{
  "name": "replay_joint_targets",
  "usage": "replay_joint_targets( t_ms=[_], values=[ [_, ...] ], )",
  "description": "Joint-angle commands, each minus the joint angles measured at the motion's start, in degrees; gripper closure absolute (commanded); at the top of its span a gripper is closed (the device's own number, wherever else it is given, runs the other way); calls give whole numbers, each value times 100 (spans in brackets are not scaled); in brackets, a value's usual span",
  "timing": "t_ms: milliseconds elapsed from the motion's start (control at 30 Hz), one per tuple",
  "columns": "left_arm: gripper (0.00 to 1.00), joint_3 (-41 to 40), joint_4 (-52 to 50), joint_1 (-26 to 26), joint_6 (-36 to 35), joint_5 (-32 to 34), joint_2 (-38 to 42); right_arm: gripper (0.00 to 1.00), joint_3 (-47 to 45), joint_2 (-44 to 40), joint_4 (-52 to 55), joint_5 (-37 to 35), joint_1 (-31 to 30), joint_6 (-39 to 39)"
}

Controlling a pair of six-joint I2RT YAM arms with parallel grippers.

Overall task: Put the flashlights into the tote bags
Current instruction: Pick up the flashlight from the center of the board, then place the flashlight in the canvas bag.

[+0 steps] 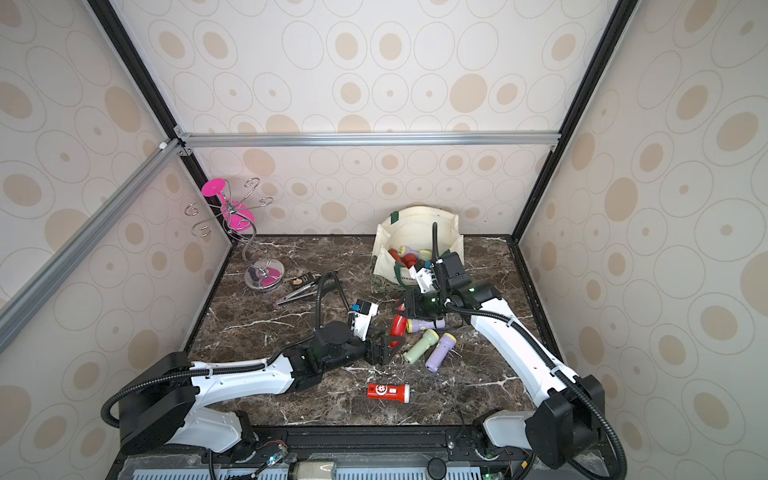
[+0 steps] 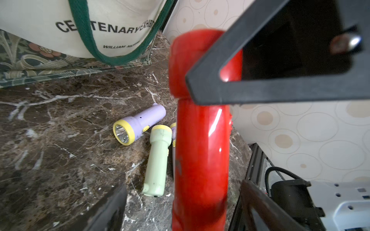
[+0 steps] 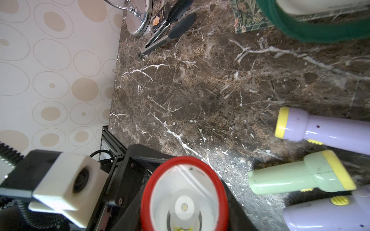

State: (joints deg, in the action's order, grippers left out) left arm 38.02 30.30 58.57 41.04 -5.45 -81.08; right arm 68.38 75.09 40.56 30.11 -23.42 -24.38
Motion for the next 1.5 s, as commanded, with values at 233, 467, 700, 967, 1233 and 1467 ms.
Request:
replay_joint_targets(
  t_ms=[233, 467, 700, 967, 1233, 1467],
  values=[
    [0, 287, -720, 23, -121, 583, 355, 100, 1000, 102, 448, -811, 17, 575],
    [0, 220, -990, 24, -183, 824, 652, 100, 2070, 754, 658, -1060, 232, 478],
    [0, 66, -1052, 28, -101, 1001, 897, 100, 2866, 1326, 500, -1046, 479, 193],
    [0, -4, -1161, 24, -100, 1064, 1054, 100, 3841, 1941, 586, -1093, 714, 43],
    [0, -118, -1585, 23, -200, 1323, 1499, 100, 3951, 2267, 227, -1209, 953, -387],
    [0, -192, -1626, 21, -152, 1323, 1603, 100, 3733, 2505, -113, -1383, 988, -593]
  ],
)
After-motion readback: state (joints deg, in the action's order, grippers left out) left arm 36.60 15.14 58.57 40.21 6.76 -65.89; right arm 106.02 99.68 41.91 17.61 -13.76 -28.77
